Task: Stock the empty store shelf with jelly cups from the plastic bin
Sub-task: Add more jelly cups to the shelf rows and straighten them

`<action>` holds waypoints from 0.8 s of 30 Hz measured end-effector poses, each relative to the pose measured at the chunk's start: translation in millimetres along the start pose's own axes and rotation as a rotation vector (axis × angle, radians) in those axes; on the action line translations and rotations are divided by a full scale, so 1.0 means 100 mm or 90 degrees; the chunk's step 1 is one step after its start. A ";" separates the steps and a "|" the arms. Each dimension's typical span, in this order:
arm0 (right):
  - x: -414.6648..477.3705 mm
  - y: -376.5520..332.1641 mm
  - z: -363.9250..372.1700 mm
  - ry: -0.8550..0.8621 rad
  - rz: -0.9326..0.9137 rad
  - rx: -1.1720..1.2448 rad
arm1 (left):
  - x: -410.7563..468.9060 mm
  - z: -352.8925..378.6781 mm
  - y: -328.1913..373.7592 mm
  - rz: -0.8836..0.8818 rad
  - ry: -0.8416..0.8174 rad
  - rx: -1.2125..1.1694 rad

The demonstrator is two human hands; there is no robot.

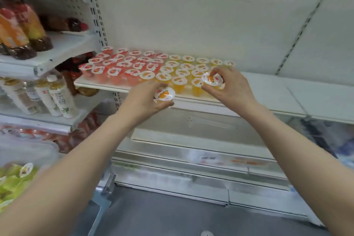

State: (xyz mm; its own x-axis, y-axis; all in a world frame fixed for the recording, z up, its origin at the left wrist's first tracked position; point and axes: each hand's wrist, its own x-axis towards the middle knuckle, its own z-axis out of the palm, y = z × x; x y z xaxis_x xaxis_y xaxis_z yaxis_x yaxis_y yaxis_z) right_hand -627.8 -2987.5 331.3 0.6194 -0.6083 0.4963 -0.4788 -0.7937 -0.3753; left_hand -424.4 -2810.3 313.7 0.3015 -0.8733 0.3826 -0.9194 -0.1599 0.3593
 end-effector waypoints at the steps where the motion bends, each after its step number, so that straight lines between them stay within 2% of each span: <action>1: 0.02 0.20 -0.13 0.014 0.012 -0.005 | 0.16 0.08 0.16 0.009 -0.001 -0.004; 7: 0.19 1.31 -0.63 0.025 0.105 -0.040 | 0.98 0.55 0.90 0.021 0.019 -0.059; 13: 0.48 2.22 -0.54 -0.033 0.191 -0.031 | 1.64 0.98 1.33 0.000 0.023 -0.050; 24: 1.19 2.88 0.01 -0.137 0.152 0.027 | 2.26 1.36 1.47 -0.083 0.033 -0.012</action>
State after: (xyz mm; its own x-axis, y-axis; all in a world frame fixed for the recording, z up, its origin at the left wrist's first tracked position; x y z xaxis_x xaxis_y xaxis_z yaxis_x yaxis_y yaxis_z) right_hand -691.5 -3288.7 281.5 0.6119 -0.7610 0.2155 -0.6025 -0.6251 -0.4963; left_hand -525.7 -3094.1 337.1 0.4311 -0.8209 0.3745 -0.8666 -0.2612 0.4251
